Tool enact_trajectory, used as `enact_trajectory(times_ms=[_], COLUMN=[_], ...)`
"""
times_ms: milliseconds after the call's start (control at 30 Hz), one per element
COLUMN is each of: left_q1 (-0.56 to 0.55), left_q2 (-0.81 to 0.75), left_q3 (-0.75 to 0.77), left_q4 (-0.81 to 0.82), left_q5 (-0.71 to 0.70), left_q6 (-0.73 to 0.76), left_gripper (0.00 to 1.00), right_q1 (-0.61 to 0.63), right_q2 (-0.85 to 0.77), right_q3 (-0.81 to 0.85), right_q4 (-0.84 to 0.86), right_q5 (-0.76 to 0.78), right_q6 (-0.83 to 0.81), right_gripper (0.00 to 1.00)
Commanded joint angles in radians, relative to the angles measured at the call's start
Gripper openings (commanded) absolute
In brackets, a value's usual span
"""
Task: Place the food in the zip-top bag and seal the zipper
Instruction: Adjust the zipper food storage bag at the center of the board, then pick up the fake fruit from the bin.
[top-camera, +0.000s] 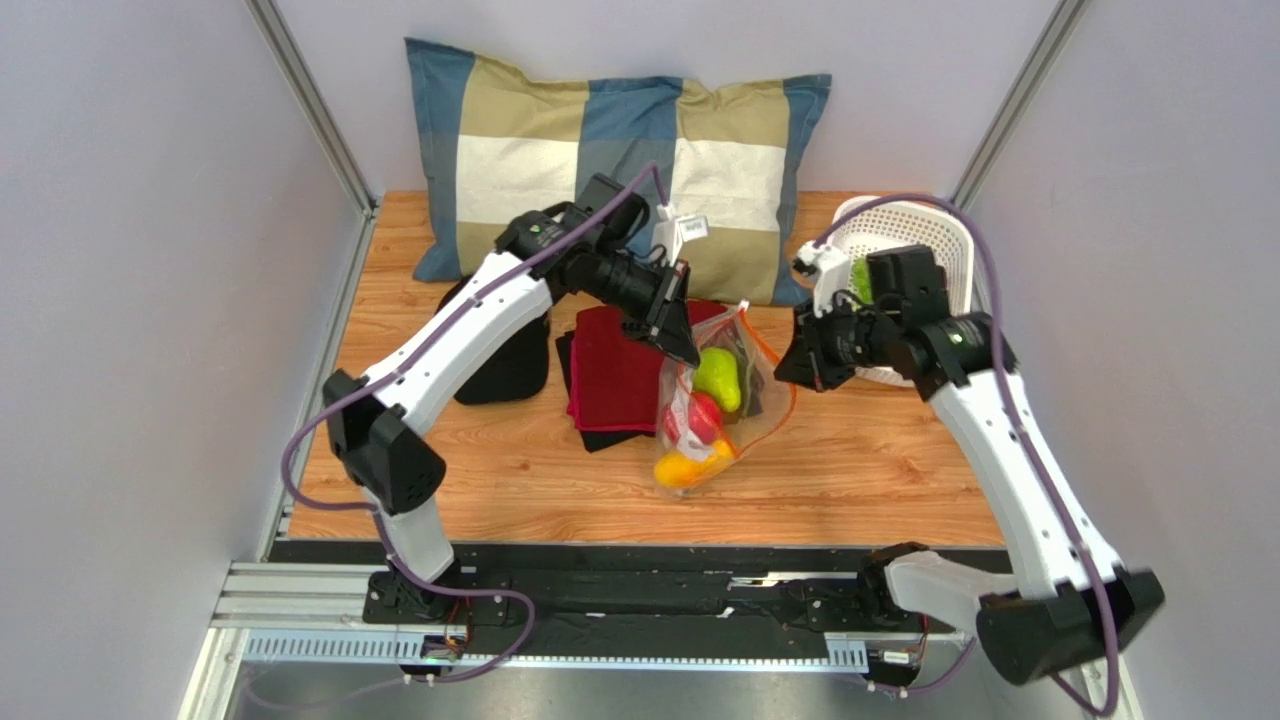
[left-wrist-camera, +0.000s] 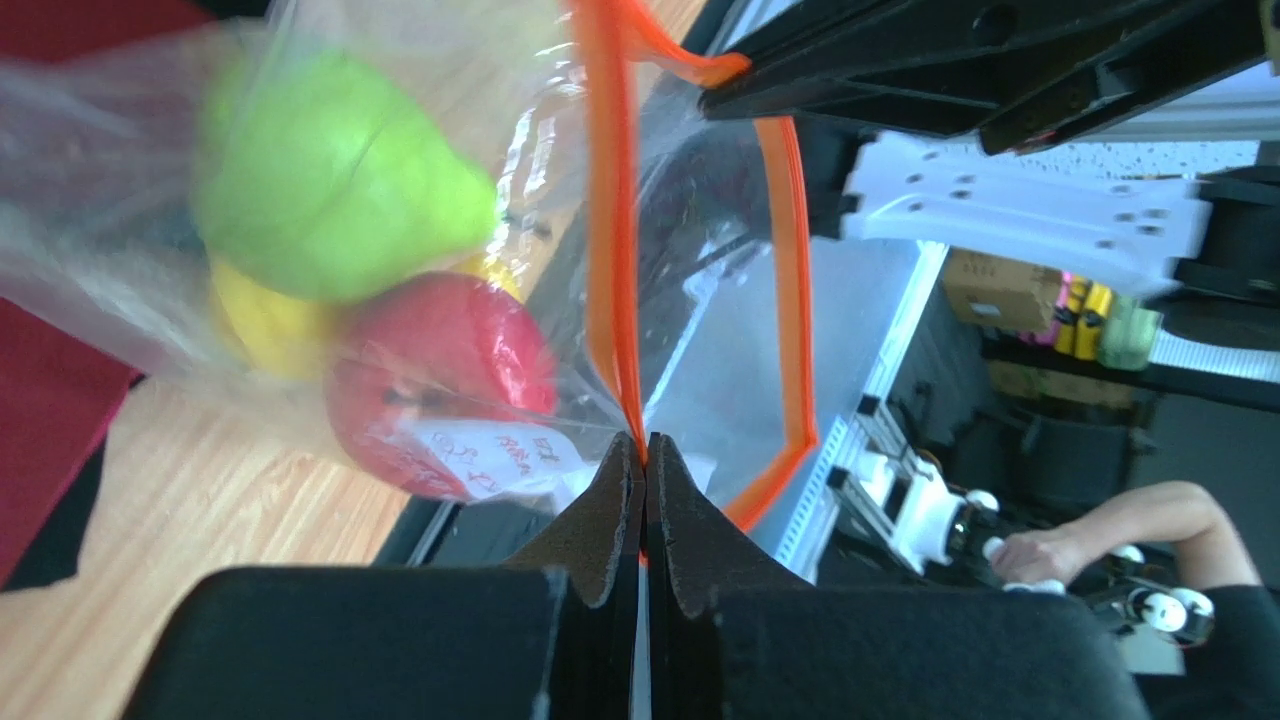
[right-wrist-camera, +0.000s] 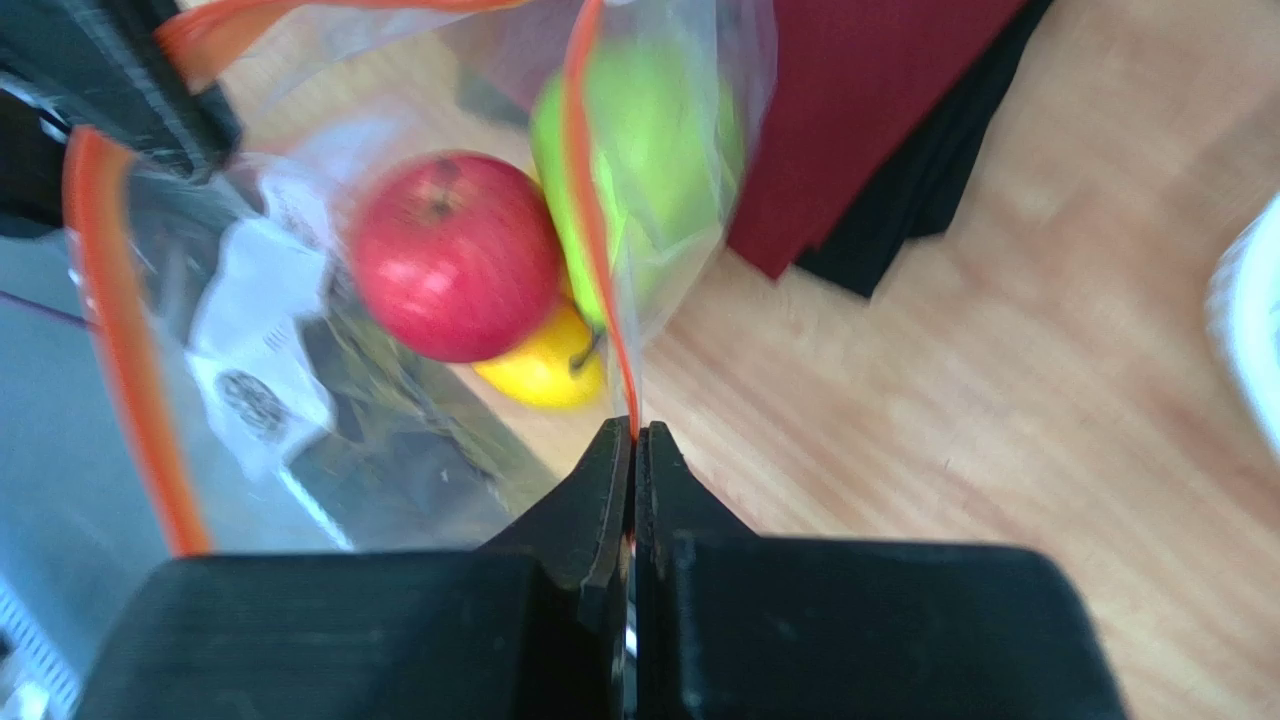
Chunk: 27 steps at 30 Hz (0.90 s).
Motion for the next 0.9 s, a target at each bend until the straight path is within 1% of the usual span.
enact_trajectory(times_ms=[0, 100, 133, 167, 200, 233, 267, 300, 333, 367, 400, 467, 500, 533, 567, 600, 633, 667, 700, 733, 800, 833, 867], left_q1=[0.003, 0.009, 0.011, 0.017, 0.022, 0.023, 0.022, 0.022, 0.022, 0.022, 0.022, 0.022, 0.022, 0.022, 0.023, 0.023, 0.023, 0.022, 0.022, 0.022, 0.023, 0.023, 0.023], left_q2=[0.052, 0.053, 0.058, 0.059, 0.061, 0.065, 0.068, 0.075, 0.079, 0.082, 0.087, 0.091, 0.095, 0.096, 0.096, 0.099, 0.099, 0.101, 0.099, 0.099, 0.099, 0.098, 0.098], left_q3=[-0.025, 0.001, 0.006, 0.009, 0.01, 0.012, 0.013, 0.016, 0.021, 0.024, 0.026, 0.038, 0.039, 0.044, 0.045, 0.045, 0.045, 0.045, 0.044, 0.041, 0.036, 0.032, 0.03], left_q4=[-0.049, -0.064, -0.054, -0.044, -0.037, -0.015, -0.008, 0.005, 0.012, 0.02, 0.028, 0.031, 0.032, 0.032, 0.035, 0.037, 0.035, 0.037, 0.039, 0.039, 0.04, 0.042, 0.043], left_q5=[0.031, 0.029, 0.032, 0.038, 0.055, 0.058, 0.058, 0.068, 0.071, 0.074, 0.078, 0.086, 0.088, 0.091, 0.091, 0.091, 0.092, 0.091, 0.088, 0.088, 0.086, 0.088, 0.088], left_q6=[0.049, 0.066, 0.051, 0.04, 0.03, 0.008, 0.004, -0.004, -0.01, -0.024, -0.027, -0.035, -0.036, -0.036, -0.036, -0.035, -0.033, -0.033, -0.032, -0.03, -0.03, -0.03, -0.032], left_gripper=[0.0, 0.0, 0.0, 0.0, 0.0, 0.0, 0.0, 0.0, 0.0, 0.0, 0.0, 0.0, 0.0, 0.0, 0.0, 0.0, 0.0, 0.0, 0.0, 0.0, 0.0, 0.0, 0.0], right_q1=[0.0, -0.008, -0.012, -0.033, -0.052, -0.076, -0.149, -0.191, -0.239, -0.335, -0.369, -0.438, -0.454, -0.466, -0.489, -0.5, -0.512, -0.538, -0.552, -0.566, -0.604, -0.613, -0.626], right_q2=[0.045, 0.04, 0.042, 0.051, 0.055, 0.063, 0.071, 0.097, 0.114, 0.134, 0.193, 0.256, 0.314, 0.35, 0.385, 0.419, 0.501, 0.543, 0.595, 0.687, 0.787, 0.874, 0.913], right_q3=[0.003, 0.06, 0.069, 0.087, 0.095, 0.104, 0.122, 0.132, 0.139, 0.147, 0.171, 0.199, 0.217, 0.225, 0.233, 0.256, 0.273, 0.293, 0.328, 0.395, 0.481, 0.563, 0.599], right_q4=[-0.043, -0.025, -0.019, -0.014, 0.001, 0.009, 0.02, 0.052, 0.073, 0.096, 0.137, 0.181, 0.231, 0.256, 0.279, 0.32, 0.337, 0.352, 0.359, 0.359, 0.348, 0.342, 0.325], right_q5=[-0.02, 0.006, 0.009, 0.011, -0.003, -0.023, -0.052, -0.104, -0.122, -0.139, -0.143, -0.101, -0.045, -0.022, 0.001, 0.049, 0.063, 0.077, 0.095, 0.1, 0.112, 0.114, 0.114], right_q6=[-0.092, -0.109, -0.12, -0.124, -0.129, -0.138, -0.14, -0.14, -0.137, -0.137, -0.14, -0.176, -0.201, -0.225, -0.294, -0.323, -0.35, -0.374, -0.402, -0.408, -0.407, -0.41, -0.416], right_gripper=[0.0, 0.0, 0.02, 0.09, 0.34, 0.49, 0.63, 0.79, 0.83, 0.86, 0.89, 0.89, 0.86, 0.86, 0.85, 0.85, 0.85, 0.85, 0.85, 0.86, 0.86, 0.85, 0.84])
